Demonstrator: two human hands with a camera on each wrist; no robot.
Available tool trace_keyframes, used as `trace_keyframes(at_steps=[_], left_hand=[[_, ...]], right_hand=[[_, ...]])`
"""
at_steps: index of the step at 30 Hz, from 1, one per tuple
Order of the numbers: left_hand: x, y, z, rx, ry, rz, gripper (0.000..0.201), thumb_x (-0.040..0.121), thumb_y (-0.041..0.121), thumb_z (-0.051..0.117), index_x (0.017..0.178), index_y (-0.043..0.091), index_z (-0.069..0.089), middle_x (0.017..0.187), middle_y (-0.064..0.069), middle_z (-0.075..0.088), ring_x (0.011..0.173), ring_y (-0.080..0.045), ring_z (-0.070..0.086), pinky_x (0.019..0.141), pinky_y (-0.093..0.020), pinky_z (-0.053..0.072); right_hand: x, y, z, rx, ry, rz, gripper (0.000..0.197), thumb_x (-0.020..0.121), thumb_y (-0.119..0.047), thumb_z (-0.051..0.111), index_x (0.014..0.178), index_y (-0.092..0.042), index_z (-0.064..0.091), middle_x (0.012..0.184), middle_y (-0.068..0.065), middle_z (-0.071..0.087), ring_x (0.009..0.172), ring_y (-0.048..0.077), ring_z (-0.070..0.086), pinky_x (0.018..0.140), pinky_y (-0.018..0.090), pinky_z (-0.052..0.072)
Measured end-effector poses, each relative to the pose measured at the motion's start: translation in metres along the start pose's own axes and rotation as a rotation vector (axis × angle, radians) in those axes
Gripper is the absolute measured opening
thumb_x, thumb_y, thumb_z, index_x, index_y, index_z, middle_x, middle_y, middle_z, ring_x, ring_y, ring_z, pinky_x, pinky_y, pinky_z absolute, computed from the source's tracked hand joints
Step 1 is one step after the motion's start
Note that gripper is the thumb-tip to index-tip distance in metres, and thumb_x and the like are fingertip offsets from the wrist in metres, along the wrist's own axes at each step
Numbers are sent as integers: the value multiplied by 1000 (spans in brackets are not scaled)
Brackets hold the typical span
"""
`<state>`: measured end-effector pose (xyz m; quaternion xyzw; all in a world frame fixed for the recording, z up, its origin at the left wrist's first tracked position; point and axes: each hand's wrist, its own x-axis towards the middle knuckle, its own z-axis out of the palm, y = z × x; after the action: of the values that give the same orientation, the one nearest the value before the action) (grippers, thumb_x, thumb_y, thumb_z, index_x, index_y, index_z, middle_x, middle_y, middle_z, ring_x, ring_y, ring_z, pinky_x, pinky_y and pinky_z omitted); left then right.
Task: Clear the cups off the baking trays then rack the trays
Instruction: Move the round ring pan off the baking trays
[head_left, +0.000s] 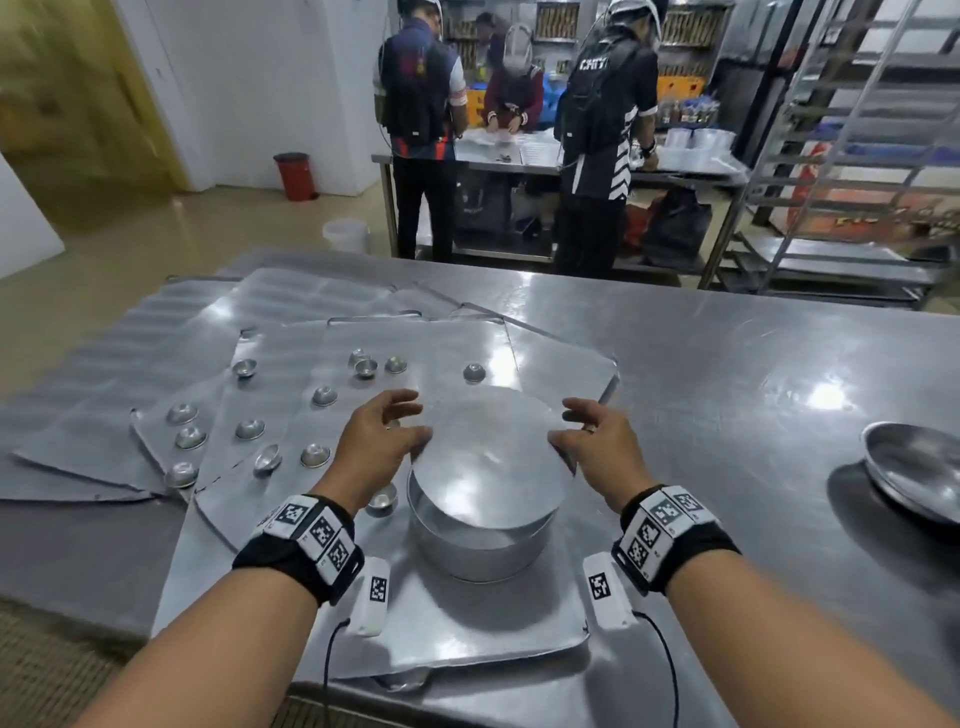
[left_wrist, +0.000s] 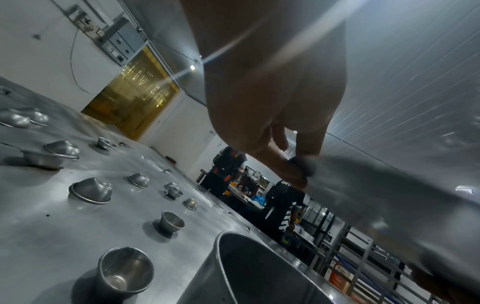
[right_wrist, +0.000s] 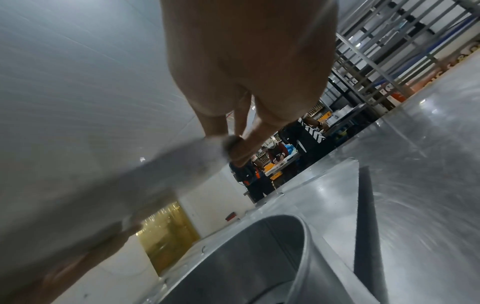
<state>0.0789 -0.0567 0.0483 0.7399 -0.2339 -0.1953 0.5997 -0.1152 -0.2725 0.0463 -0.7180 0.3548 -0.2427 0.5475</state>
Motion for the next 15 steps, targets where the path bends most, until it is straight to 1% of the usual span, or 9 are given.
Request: trace_keyframes(at_steps=[1,3,4,6,7,9,11,12,15], left_hand=[[3,-1,0,15,-16,-22,49,79,10,82,122,26,65,109,4,73,102,-15,70,97,-46,56],[11,-4,1,63,-49,-36,49,78,13,83,122,27,65,101,-2,75,94,-17,73,95,-45,57],[16,-6,2,89,-64,-28,47,78,16,83,120,28,67,98,-4,75,92,-19,73,94,-46,58],[24,-8,3,131,-103,6,38,80,19,82,115,29,71,95,-6,73,92,-25,72,90,-46,59],[27,-9,5,148,-123,22,34,82,19,81,114,29,72,94,-5,73,91,-26,72,88,-45,60],[35,-13,6,180,-148,56,31,84,21,80,113,32,73,92,-1,72,87,-23,71,83,-39,62],[43,-19,5,214,-159,80,32,85,22,80,106,44,70,89,3,71,79,-16,68,76,-30,60],[47,-22,5,228,-166,90,34,85,22,80,104,48,68,88,5,70,76,-14,66,74,-27,58],[57,-35,5,232,-219,93,40,85,22,80,107,52,67,88,4,70,76,-15,68,76,-30,60]], right_hand=[[3,2,1,-19,-12,5,52,82,-15,80,131,-24,63,117,-7,67,96,5,65,82,23,53],[10,5,4,-65,-19,15,54,81,-17,80,132,-23,63,114,-4,68,99,11,67,90,31,55],[12,6,5,-100,-21,1,49,81,-16,79,127,-24,66,109,-4,70,97,12,68,91,32,55],[17,6,8,-183,-25,-51,34,81,-13,76,107,-34,71,97,-9,72,88,11,69,84,29,54],[19,7,11,-211,-30,-67,32,81,-12,74,100,-37,71,92,-11,72,84,9,69,80,28,54],[23,11,14,-242,-25,-74,29,83,-12,73,104,-32,72,91,-11,71,81,7,68,75,24,53],[28,17,18,-266,-8,-62,30,84,-14,73,111,-26,72,91,-9,70,80,5,67,71,18,49],[29,20,19,-276,-1,-52,30,84,-15,74,113,-24,72,92,-8,70,79,4,66,70,17,48],[28,30,23,-309,9,-31,33,85,-17,74,117,-23,70,93,-8,67,79,2,63,70,16,46]])
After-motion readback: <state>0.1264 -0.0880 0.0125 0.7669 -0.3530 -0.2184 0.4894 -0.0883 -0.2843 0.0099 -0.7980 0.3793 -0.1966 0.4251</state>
